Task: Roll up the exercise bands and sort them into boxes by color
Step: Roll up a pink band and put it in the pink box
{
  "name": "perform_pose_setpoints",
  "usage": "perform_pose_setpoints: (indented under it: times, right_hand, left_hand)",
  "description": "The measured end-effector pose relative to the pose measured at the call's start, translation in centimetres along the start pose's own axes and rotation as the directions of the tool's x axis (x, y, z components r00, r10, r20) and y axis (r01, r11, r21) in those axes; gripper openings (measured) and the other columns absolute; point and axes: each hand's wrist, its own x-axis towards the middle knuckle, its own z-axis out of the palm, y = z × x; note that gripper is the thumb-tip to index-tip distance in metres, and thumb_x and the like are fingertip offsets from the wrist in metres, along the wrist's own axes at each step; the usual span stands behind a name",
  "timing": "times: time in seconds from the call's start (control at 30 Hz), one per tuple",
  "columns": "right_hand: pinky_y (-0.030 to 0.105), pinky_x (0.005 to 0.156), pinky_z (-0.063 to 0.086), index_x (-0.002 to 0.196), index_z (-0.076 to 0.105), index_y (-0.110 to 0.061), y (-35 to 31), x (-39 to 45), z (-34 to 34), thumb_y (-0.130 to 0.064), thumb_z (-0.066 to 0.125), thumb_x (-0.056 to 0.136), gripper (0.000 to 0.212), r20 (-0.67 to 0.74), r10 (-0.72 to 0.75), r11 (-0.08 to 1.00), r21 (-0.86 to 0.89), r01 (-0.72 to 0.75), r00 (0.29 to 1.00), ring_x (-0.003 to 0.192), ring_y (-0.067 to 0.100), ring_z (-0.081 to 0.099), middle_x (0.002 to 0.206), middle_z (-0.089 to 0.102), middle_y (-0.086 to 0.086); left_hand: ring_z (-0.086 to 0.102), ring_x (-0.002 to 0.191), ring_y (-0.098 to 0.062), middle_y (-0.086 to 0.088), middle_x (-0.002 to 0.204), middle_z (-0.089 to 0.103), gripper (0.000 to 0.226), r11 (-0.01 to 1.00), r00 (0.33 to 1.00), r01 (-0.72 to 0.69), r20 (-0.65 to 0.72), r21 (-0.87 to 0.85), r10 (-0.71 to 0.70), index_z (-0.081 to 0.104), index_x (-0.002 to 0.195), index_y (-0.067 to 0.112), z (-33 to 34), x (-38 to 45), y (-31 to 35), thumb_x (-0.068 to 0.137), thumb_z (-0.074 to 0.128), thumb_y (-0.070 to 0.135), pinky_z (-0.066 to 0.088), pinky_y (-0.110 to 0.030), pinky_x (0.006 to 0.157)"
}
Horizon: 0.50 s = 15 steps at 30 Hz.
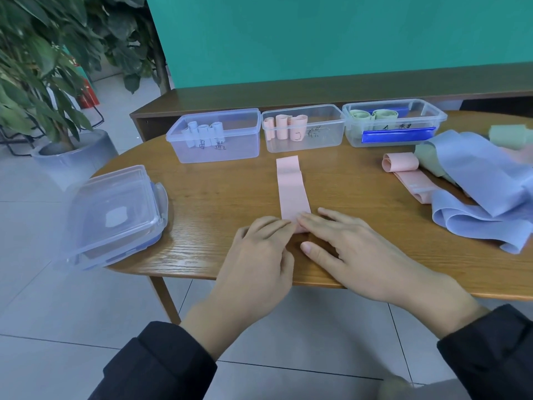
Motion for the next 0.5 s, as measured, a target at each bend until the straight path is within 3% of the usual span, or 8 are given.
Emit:
perform_pose_setpoints:
  times: [0.2,0.33,0.5]
  right_hand:
    - [0.034,0.121,0.029,0.15,0.047,-0.027,0.0,-0.6,0.1,-0.05,0.038,0.104,0.053,-0.162,-0.037,0.995,0.085,0.051,0.986,0.149,0.002,0.025,0.153,0.047,-0.016]
    - [0.039,0.122,0.028,0.154,0.038,-0.034,0.5,-0.1,0.4,-0.061,0.03,0.1,0.062,-0.107,-0.015,0.998,0.065,0.022,0.994,0.151,0.002,0.02,0.158,0.036,-0.021]
    - [0.04,0.123,0.023,0.155,0.035,-0.037,0.8,0.7,0.2,-0.069,0.023,0.096,0.068,-0.087,0.01,0.998,0.061,-0.005,0.996,0.151,0.005,0.02,0.158,0.034,-0.023]
  left_hand:
    - [0.041,0.136,-0.007,0.014,0.135,0.062,0.057,1.0,0.999,0.006,0.041,0.006,-0.007,0.061,0.134,0.023,-0.2,0.9,-0.4,0.089,0.026,0.024,0.044,-0.039,0.106]
    - [0.035,0.142,-0.005,0.016,0.144,0.057,0.057,0.995,0.995,0.071,0.073,-0.072,-0.065,0.058,0.141,0.026,0.1,1.6,-0.9,0.091,0.029,0.022,0.038,-0.042,0.113]
    - [0.05,0.129,-0.011,0.008,0.129,0.066,0.047,0.975,0.989,0.058,-0.117,-0.216,-0.085,0.068,0.127,0.025,0.2,1.3,-0.9,0.09,0.043,0.012,0.05,-0.045,0.102]
